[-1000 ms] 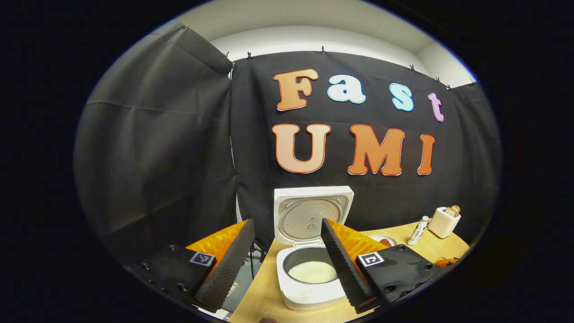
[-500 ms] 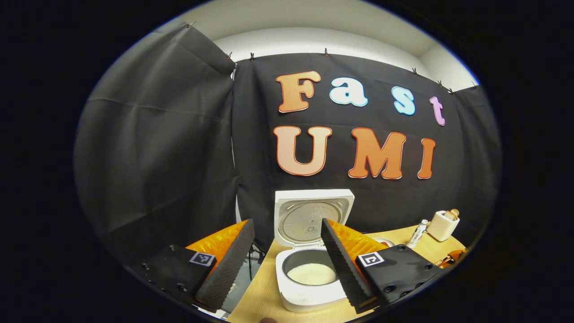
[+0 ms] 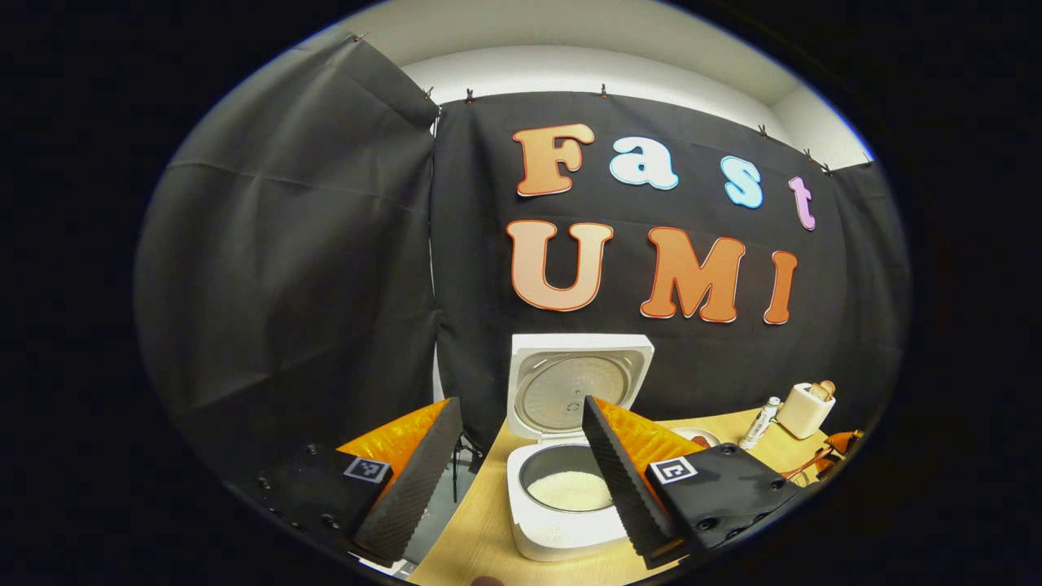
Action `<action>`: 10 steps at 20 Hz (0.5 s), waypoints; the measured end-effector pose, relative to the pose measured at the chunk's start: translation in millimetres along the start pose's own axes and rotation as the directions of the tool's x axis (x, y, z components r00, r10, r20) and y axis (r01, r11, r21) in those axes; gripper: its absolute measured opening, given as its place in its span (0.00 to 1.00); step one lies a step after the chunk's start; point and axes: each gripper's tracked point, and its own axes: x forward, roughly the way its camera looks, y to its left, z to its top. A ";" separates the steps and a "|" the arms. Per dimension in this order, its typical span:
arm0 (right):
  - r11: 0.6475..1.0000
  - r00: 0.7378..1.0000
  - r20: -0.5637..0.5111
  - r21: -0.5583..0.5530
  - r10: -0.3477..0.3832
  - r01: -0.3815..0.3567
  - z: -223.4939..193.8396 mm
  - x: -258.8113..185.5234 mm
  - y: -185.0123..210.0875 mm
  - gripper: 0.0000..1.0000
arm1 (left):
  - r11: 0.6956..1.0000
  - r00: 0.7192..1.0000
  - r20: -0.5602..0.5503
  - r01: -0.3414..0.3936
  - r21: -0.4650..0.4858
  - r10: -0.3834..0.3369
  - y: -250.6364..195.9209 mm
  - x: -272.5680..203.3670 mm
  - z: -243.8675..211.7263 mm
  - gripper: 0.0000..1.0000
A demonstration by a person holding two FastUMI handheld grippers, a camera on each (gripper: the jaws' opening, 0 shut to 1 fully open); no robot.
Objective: Close the left gripper, press the button to open the rice cooker; take a wooden spoon from the chopstick holder with the right hand, scoop a spoonful of rice and pour it into the rice cooker, then put the wooden spoon back into the chopstick holder.
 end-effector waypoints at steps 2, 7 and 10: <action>1.000 1.000 -0.017 -0.007 0.012 -0.012 -10.3 11.3 14.8 0.19 | 1.000 1.000 -0.002 -0.007 -0.004 0.007 5.1 -0.8 -1.4 1.00; 0.999 0.997 -0.066 -0.007 0.035 -0.035 -41.5 40.7 46.8 0.19 | 0.998 1.000 -0.014 -0.022 -0.057 0.021 15.7 -0.6 -6.7 1.00; 0.999 0.994 -0.102 -0.017 0.035 -0.037 -65.9 60.4 57.3 0.19 | 0.997 0.999 -0.015 -0.038 -0.062 0.037 23.9 -0.7 -9.6 1.00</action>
